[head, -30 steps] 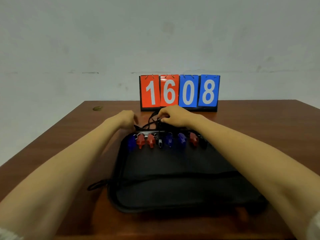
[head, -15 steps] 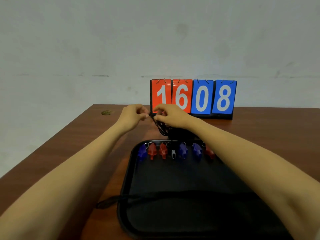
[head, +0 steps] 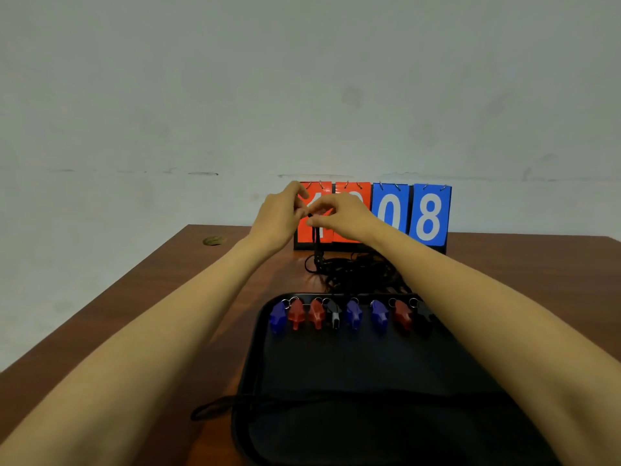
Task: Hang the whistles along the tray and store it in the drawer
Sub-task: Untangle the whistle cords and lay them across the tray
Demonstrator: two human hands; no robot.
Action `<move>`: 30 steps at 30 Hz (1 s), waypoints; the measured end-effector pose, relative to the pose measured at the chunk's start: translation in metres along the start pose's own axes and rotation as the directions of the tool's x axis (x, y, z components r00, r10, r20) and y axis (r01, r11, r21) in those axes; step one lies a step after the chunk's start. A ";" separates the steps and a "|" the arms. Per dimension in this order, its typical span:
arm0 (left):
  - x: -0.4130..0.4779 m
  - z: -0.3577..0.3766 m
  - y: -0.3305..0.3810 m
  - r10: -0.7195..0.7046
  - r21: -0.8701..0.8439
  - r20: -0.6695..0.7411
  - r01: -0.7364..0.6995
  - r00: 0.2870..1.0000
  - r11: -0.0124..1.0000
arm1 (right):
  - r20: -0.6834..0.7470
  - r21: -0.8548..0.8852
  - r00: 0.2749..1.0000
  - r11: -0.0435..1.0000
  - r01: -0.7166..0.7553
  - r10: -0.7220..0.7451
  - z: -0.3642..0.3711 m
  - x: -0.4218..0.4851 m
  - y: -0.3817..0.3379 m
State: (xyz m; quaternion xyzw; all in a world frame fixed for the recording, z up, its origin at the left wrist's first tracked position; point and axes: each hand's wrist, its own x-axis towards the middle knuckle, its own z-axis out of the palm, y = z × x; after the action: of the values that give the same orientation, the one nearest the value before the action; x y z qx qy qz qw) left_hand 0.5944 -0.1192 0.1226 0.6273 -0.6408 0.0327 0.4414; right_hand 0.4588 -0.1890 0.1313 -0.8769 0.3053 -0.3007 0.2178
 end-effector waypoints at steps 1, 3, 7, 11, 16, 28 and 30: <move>-0.001 0.002 0.002 0.006 -0.002 -0.004 -0.006 1.000 1.000 | -0.018 0.000 1.000 1.000 -0.022 0.022 -0.001 0.000 0.003; -0.002 0.008 0.004 0.015 0.025 -0.054 -0.014 0.998 1.000 | -0.046 -0.018 0.996 0.997 -0.074 0.073 -0.001 -0.001 0.008; -0.007 0.024 0.007 -0.067 0.036 -0.128 0.073 0.989 0.997 | -0.161 0.078 0.974 0.986 -0.151 0.161 -0.009 -0.008 0.019; -0.007 0.045 0.020 -0.154 -0.092 0.219 0.177 0.964 0.980 | -0.166 0.284 0.962 0.945 -0.165 0.218 -0.021 -0.015 0.028; -0.002 0.066 0.037 -0.108 -0.259 0.215 0.164 0.971 0.952 | -0.181 0.366 0.965 0.924 -0.112 0.189 -0.036 -0.026 0.033; 0.005 0.053 -0.011 -0.149 0.312 0.309 0.048 0.939 0.949 | -0.550 0.184 0.787 0.960 -0.212 0.280 -0.091 -0.038 0.067; 0.005 0.045 -0.024 -0.225 0.470 0.305 0.059 0.926 0.881 | -0.591 0.174 0.747 0.952 -0.251 0.305 -0.103 -0.041 0.077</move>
State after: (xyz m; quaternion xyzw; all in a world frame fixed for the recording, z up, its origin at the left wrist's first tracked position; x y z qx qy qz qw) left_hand 0.5916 -0.1552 0.0858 0.7541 -0.6351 0.0356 0.1635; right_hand 0.3340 -0.2376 0.1466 -0.6668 0.4737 -0.5444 0.1860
